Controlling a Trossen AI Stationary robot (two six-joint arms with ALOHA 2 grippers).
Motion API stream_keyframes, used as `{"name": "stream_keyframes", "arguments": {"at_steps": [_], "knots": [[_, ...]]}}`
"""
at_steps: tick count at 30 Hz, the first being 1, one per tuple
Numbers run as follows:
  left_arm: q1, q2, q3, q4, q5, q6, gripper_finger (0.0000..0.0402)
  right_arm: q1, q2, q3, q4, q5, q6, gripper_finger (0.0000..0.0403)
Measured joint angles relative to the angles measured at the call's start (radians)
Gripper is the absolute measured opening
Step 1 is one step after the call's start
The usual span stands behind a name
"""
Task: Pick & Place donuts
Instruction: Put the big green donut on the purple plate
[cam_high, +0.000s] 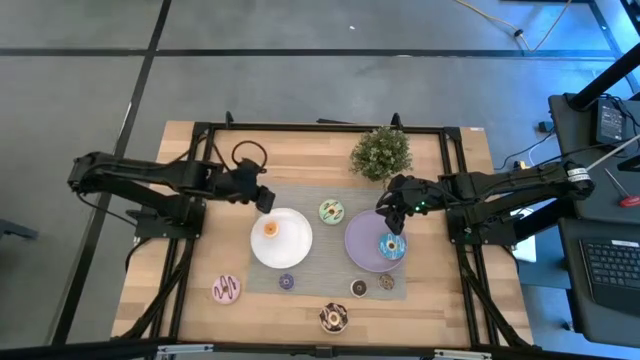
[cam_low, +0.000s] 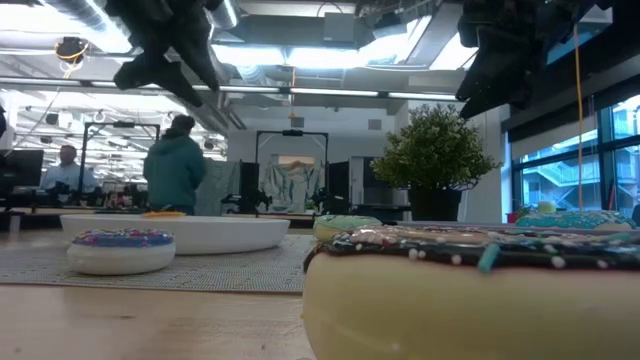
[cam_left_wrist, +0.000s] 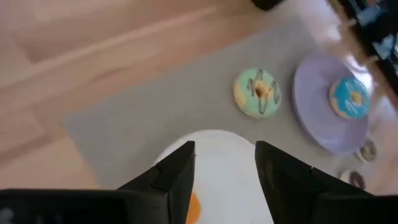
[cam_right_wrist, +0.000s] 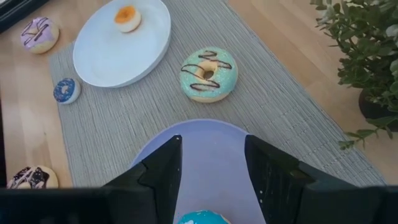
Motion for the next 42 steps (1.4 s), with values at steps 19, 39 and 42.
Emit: {"name": "stream_keyframes", "arguments": {"at_steps": [19, 39, 42], "knots": [[0.002, 0.000, 0.000, 0.079, -0.011, 0.202, 0.0148, -0.001, 0.000, 0.133, 0.027, -0.143, -0.157, 0.0177], [0.046, 0.245, 0.000, 0.588, -0.015, 0.405, 0.0125, -0.013, 0.002, 0.150, 0.098, -0.077, -0.158, 0.0177], [0.081, 0.323, 0.000, 0.670, 0.002, 0.427, 0.0122, -0.013, 0.002, 0.150, 0.093, -0.080, -0.155, 0.0177]]}}
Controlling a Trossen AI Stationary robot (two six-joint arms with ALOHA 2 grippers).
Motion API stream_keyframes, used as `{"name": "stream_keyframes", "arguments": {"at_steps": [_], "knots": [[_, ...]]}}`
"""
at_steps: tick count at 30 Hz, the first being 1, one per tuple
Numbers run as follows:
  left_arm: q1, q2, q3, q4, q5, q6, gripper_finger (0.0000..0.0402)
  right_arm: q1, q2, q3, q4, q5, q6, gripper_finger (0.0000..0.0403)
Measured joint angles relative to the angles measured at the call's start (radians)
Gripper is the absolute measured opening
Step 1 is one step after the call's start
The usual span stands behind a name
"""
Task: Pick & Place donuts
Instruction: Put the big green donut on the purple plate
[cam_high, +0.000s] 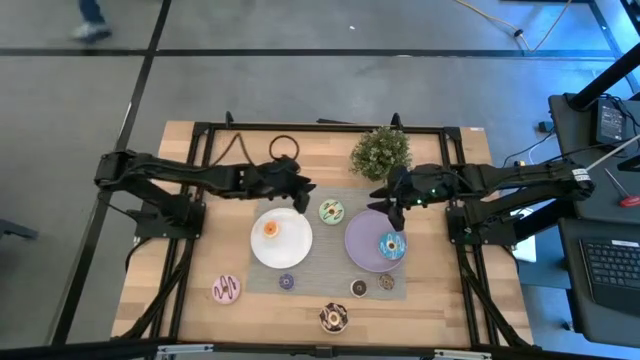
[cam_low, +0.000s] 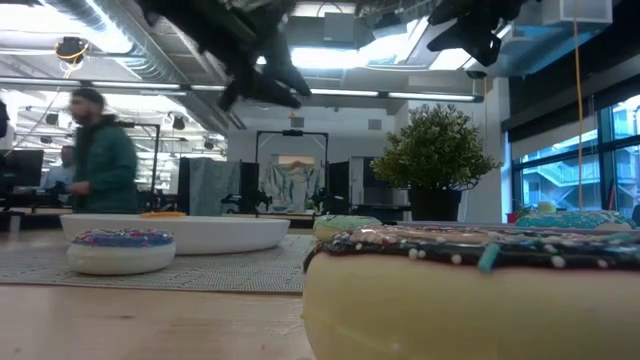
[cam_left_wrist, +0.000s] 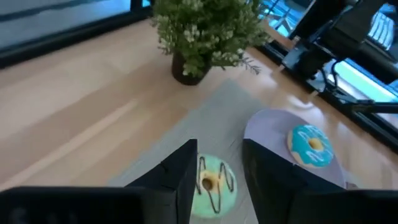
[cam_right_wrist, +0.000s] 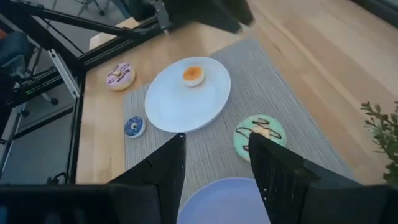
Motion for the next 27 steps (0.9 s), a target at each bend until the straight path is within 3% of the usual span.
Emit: {"name": "stream_keyframes", "arguments": {"at_steps": [5, 10, 19, 24, 27], "knots": [[0.042, 0.127, 0.000, 0.151, 0.109, -0.005, 0.0123, 0.000, 0.000, 0.000, -0.015, -0.044, 0.022, 0.0177], [0.051, 0.264, 0.002, 0.268, 0.111, 0.023, 0.0118, 0.000, 0.000, 0.000, -0.048, -0.044, 0.028, 0.0177], [0.049, 0.451, 0.108, 0.224, 0.154, 0.079, 0.0108, 0.000, 0.000, 0.000, -0.059, -0.043, 0.080, 0.0177], [0.041, 0.463, 0.172, 0.037, 0.147, 0.110, 0.0106, 0.000, 0.000, 0.000, -0.071, -0.043, 0.101, 0.0177], [0.036, 0.453, 0.177, 0.021, 0.139, 0.132, 0.0107, 0.000, 0.000, 0.000, -0.073, -0.043, 0.101, 0.0177]]}}
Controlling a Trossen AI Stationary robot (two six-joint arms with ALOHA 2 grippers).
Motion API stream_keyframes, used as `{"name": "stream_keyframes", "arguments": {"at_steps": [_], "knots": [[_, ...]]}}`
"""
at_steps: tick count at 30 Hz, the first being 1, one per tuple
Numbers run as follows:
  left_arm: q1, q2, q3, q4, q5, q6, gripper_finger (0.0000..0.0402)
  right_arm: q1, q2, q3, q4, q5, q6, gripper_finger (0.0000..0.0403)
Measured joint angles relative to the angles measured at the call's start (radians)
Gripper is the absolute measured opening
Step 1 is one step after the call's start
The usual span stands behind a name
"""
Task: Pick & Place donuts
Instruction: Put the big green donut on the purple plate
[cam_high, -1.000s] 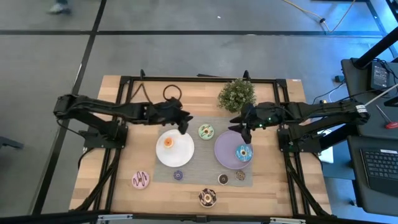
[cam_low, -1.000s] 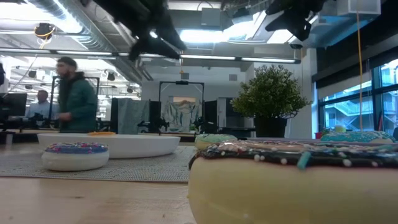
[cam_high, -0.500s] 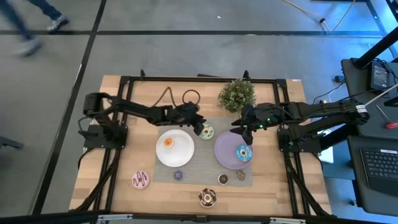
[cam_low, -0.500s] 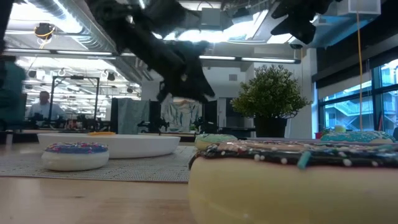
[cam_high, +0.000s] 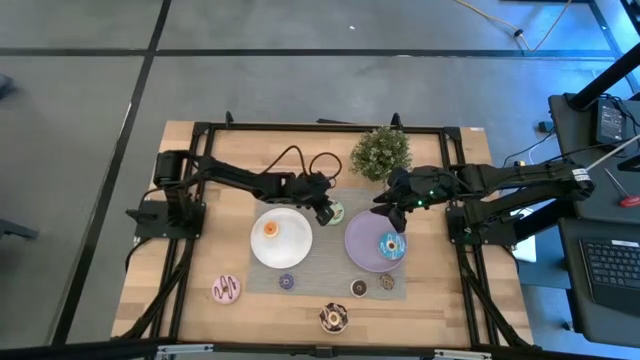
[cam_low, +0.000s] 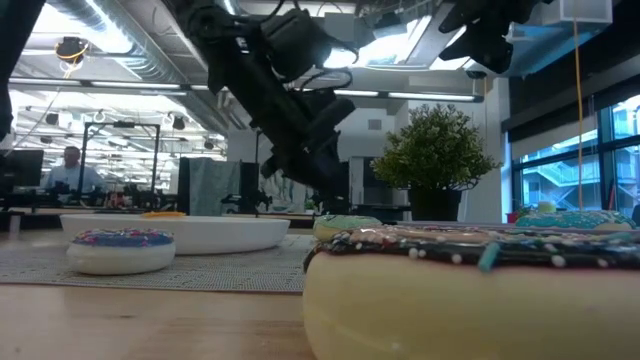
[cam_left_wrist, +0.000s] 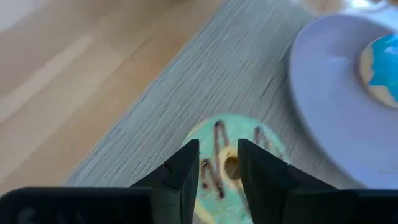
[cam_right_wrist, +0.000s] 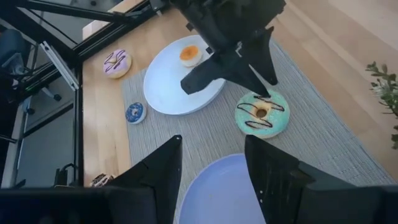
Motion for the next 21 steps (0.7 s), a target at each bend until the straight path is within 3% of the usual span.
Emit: {"name": "stream_keyframes", "arguments": {"at_steps": [11, 21], "knots": [[0.002, -0.001, 0.002, 0.027, 0.029, 0.005, 0.0120, 0.000, 0.000, 0.000, -0.001, 0.000, 0.000, 0.0177], [0.002, -0.001, 0.001, 0.014, 0.070, -0.019, 0.0225, 0.000, 0.000, 0.000, -0.001, 0.000, 0.003, 0.0177]]}}
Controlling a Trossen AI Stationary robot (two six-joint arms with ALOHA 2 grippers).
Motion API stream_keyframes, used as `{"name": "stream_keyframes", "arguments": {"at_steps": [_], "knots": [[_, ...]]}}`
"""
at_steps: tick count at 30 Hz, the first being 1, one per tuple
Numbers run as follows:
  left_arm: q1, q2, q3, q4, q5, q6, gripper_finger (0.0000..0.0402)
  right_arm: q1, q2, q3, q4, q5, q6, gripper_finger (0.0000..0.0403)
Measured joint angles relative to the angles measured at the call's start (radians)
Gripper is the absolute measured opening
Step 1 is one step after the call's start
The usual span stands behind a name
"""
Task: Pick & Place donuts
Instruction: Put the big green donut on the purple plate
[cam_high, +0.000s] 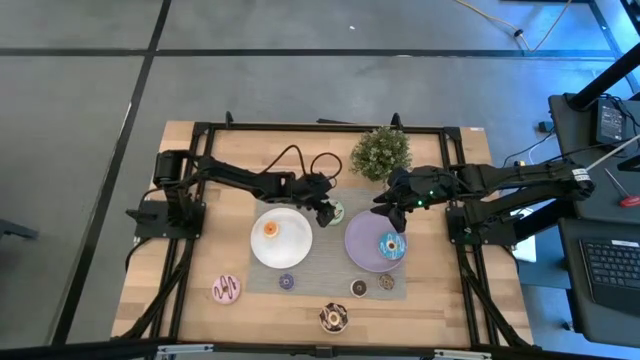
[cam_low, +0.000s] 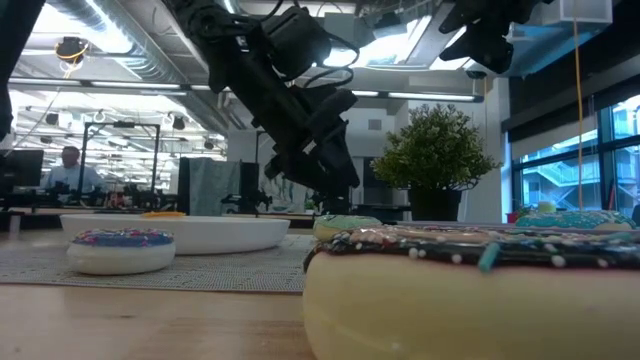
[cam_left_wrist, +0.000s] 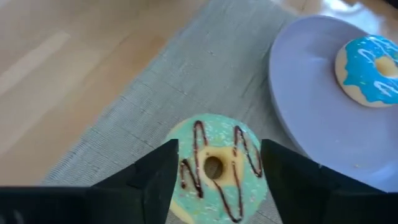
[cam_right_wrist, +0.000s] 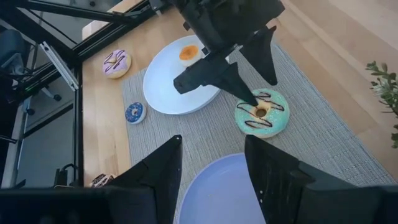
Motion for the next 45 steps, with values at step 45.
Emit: {"name": "stream_keyframes", "arguments": {"at_steps": [45], "knots": [[-0.015, 0.096, -0.001, -0.041, -0.025, -0.177, 0.0217, 0.000, 0.000, 0.000, 0.002, 0.001, -0.004, 0.0177]]}}
